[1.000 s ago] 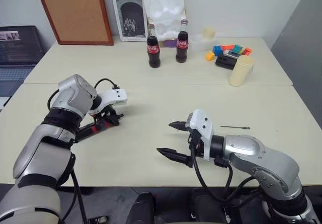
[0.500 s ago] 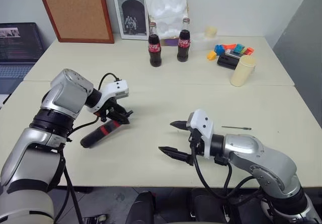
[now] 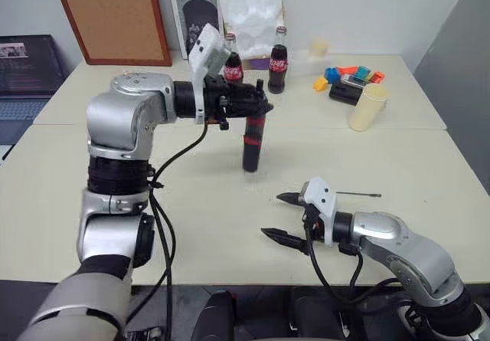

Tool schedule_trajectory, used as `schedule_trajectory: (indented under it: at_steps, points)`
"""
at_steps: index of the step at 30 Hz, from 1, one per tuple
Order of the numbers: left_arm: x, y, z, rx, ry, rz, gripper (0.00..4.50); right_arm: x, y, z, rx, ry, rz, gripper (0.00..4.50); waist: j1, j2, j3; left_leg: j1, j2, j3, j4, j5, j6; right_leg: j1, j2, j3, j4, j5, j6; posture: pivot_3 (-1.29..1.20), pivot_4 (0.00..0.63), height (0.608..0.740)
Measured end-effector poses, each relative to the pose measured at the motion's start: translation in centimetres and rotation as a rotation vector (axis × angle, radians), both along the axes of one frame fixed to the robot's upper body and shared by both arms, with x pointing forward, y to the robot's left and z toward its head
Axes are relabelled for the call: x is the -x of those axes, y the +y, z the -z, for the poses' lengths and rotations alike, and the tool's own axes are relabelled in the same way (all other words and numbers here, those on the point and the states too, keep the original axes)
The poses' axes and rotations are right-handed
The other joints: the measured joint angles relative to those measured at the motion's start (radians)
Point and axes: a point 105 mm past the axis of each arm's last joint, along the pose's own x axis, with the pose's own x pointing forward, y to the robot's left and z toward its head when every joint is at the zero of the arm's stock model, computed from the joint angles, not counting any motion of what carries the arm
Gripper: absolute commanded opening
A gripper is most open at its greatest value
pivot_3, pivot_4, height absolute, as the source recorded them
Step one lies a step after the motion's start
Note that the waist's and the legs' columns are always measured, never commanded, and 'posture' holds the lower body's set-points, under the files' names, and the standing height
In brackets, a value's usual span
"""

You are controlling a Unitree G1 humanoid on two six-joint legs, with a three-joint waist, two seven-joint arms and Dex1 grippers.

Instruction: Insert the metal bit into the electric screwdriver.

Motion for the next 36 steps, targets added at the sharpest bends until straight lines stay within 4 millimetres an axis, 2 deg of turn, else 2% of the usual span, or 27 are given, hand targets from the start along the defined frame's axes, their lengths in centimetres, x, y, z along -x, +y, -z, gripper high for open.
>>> schedule_trajectory:
  at_steps: [5,12,17,30,32,36]
  points:
    - [-0.4,-0.2,4.5,0.098,-0.009,-0.123,1.69,-0.6,-1.4,-0.7,0.024,-0.024,0.049,4.50,0.010,0.000,0.000,0.003,0.000,0.001,0.000,0.000,-0.001,0.002,0.000,0.002,0.001,0.001,0.000,0.00,0.150,0.740]
    - [-0.7,0.9,5.6,0.122,-0.175,-0.244,1.69,-1.2,-1.9,-1.3,0.025,-0.035,0.079,4.50,0.018,0.000,0.000,0.002,-0.001,0.004,0.000,0.000,-0.001,0.002,-0.001,0.004,-0.001,0.001,0.000,0.00,0.150,0.740]
    - [-0.1,0.6,8.0,0.094,-0.234,-0.260,1.69,-1.3,-1.9,-1.4,0.024,-0.039,0.086,4.50,0.018,0.000,0.000,0.002,-0.001,0.005,0.000,0.000,-0.001,0.002,-0.001,0.005,-0.002,0.001,0.000,0.00,0.150,0.740]
    - [-1.0,0.8,8.6,0.196,-0.246,-0.431,1.69,-1.9,-2.5,-1.4,0.036,-0.058,0.136,4.50,0.018,-0.001,0.000,0.003,-0.001,0.005,0.001,0.000,-0.001,0.003,-0.001,0.004,-0.001,0.003,0.001,0.00,0.150,0.740]
    - [-1.2,0.8,8.5,0.203,-0.235,-0.445,1.69,-2.1,-2.9,-1.5,0.048,-0.066,0.151,4.50,0.017,-0.001,0.000,0.003,-0.001,0.005,0.001,0.000,-0.001,0.003,-0.001,0.004,-0.001,0.003,0.001,0.00,0.150,0.740]
    - [-1.2,0.9,8.6,0.211,-0.219,-0.447,1.69,-3.6,-5.2,-1.9,0.144,-0.101,0.218,4.50,0.018,0.000,0.000,0.003,-0.002,0.005,0.001,0.000,-0.001,0.003,-0.001,0.005,-0.001,0.003,0.001,0.00,0.150,0.740]
